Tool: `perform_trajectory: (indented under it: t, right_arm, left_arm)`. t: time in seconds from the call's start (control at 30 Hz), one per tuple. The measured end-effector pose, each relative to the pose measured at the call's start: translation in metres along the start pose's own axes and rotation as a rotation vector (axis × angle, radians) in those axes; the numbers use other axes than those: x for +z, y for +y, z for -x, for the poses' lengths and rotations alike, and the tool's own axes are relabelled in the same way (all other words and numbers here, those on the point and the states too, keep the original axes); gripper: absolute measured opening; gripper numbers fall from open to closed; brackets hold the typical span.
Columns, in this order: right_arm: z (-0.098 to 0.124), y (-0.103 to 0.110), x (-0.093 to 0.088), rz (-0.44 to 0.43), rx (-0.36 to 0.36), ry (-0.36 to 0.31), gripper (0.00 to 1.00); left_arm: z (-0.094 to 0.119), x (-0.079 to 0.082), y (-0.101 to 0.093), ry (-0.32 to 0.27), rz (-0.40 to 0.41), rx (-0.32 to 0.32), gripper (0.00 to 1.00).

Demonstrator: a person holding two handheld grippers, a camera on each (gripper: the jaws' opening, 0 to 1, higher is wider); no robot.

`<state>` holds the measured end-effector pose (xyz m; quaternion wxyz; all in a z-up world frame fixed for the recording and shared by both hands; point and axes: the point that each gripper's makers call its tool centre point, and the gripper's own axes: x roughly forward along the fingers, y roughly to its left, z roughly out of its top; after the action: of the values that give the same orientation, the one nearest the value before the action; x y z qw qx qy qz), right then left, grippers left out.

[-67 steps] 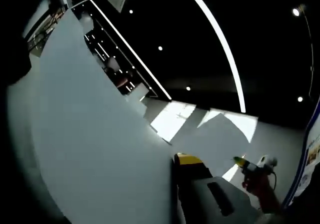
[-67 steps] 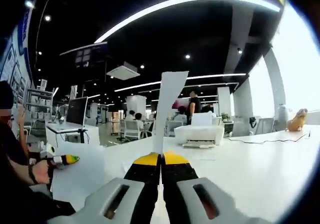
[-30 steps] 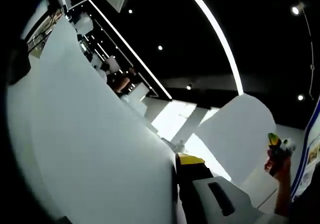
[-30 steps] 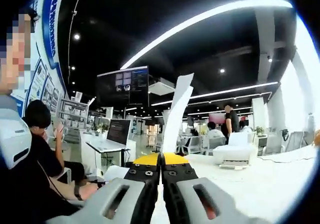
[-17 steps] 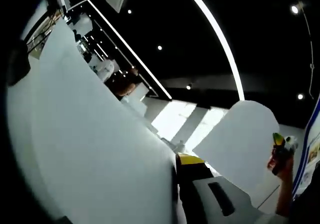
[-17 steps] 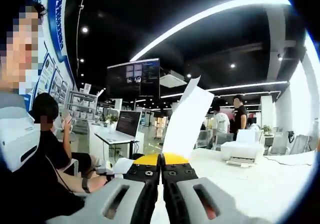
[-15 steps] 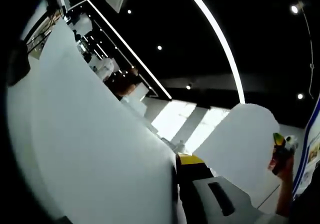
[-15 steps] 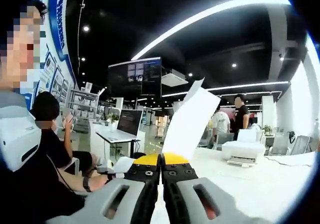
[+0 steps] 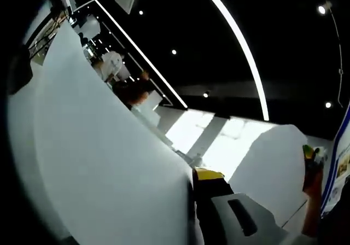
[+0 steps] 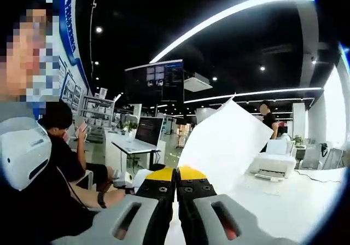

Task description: Organize the stack of printing papers by aligning and flattening the scattered papers on the table

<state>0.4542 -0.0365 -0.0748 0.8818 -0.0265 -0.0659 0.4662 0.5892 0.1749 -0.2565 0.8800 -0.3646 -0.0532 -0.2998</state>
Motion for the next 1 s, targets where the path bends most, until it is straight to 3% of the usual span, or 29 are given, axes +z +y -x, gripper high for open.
perform_trajectory:
  t: [1.0]
  right_arm:
    - [-0.004, 0.023, 0.004, 0.005, 0.095, 0.015, 0.0]
  left_arm:
    - [-0.002, -0.001, 0.0, 0.001, -0.004, 0.0, 0.11]
